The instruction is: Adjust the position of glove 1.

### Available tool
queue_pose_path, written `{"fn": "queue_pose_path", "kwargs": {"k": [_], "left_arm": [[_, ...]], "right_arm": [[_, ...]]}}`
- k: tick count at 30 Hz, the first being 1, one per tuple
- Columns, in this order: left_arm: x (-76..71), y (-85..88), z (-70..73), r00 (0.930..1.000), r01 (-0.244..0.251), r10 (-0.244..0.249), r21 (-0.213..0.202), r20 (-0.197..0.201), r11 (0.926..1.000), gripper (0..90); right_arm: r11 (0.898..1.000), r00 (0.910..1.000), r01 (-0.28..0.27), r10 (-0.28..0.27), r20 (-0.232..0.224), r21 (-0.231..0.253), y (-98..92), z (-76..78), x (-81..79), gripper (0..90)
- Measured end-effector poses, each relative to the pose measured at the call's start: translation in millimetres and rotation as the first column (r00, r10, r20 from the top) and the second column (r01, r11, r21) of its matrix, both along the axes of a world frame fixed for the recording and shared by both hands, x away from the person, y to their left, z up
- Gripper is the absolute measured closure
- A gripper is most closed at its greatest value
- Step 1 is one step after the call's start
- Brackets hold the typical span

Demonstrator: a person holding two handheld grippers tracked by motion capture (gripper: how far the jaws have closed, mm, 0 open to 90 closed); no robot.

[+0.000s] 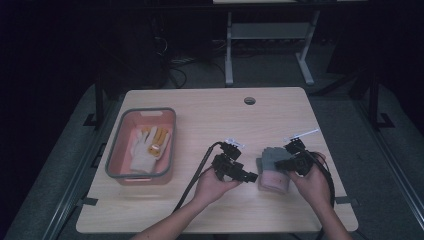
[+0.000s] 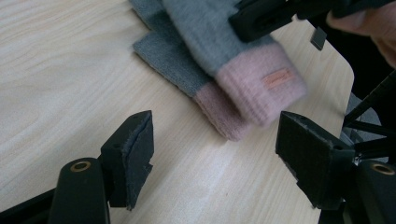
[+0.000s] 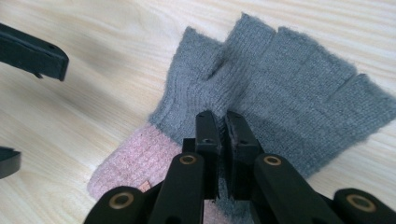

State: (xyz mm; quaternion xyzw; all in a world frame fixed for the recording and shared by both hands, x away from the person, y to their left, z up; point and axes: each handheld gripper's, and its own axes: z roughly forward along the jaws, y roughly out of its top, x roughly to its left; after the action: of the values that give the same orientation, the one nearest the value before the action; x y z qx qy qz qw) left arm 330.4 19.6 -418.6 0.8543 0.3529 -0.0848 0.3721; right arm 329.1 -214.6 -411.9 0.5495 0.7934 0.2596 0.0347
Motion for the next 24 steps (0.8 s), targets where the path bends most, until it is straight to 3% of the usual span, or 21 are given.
{"fn": "queue_pose_path", "kwargs": {"k": [11,24], "left_arm": [[5.1,-2.7,-6.7,0.999,-0.022,0.022,-0.014,-0.04,0.9997,28.3],[8.4,-14.4,-14.8,0.9949,-0.041,0.037,-0.041,-0.094,0.9983,31.4]], "right_arm": [[1.0,0.9997,0.018,-0.017,-0.018,0.014,0.7,-12.3,6.4,82.3],[0.996,0.9991,0.041,-0.041,0.005,0.079,-13.5,-5.3,1.9,62.5]]}}
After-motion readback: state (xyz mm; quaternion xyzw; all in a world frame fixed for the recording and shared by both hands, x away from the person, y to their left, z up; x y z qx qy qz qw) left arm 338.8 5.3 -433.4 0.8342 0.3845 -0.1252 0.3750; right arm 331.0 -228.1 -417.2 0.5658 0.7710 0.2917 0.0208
